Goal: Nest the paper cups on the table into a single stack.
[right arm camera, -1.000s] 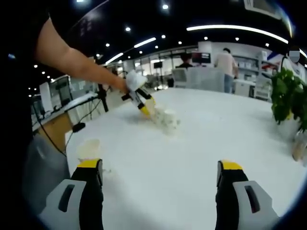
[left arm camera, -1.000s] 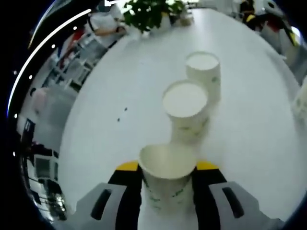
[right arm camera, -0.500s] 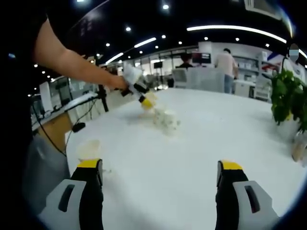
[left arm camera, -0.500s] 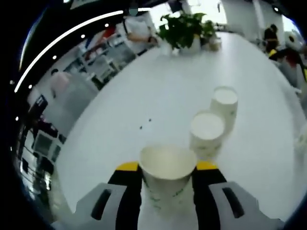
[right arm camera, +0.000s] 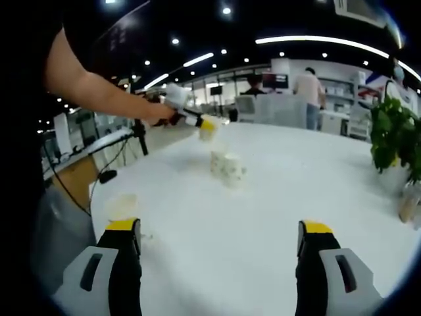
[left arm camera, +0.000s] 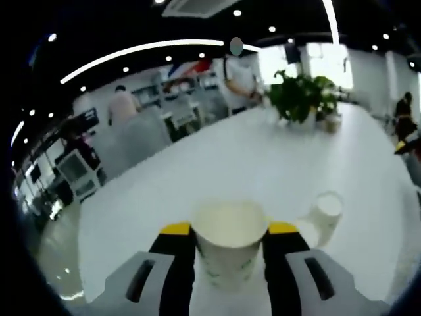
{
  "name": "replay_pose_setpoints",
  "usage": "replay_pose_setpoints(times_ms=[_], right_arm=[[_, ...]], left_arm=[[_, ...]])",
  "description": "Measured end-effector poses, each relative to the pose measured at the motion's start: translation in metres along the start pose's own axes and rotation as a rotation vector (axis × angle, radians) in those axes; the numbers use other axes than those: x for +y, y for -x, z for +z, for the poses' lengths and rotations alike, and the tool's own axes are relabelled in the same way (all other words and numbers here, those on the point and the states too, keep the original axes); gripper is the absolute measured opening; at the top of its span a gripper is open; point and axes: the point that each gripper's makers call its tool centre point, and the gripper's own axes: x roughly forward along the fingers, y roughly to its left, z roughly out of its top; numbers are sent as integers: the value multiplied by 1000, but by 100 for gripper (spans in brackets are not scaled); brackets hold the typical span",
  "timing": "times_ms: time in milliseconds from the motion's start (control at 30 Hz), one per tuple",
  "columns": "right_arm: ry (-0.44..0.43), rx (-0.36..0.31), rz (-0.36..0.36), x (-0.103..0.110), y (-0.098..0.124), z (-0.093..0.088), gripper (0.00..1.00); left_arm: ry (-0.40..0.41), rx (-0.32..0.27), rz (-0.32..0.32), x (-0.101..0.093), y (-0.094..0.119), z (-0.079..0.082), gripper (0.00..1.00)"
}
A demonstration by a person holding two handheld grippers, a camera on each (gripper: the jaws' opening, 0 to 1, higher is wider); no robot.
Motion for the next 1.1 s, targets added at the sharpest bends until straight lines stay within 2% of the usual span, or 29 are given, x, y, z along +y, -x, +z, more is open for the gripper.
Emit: replay_pose_setpoints(times_ms=[200, 467, 767, 967, 1100], right_arm=[[1, -3, 0, 0, 0, 2, 98], [6, -8, 3, 0, 0, 4, 98], [10, -13, 1, -1, 2, 6, 98], [17, -20, -8, -2, 4, 8, 99], [18, -23, -8, -3, 7, 10, 99]], left_arm=[[132, -135, 2, -1, 4, 23, 38], [227, -225, -2, -1, 9, 37, 38], [219, -252, -6, -8, 13, 47, 38], [188, -283, -12, -23, 21, 53, 38], [178, -276, -27, -31, 24, 53, 38]])
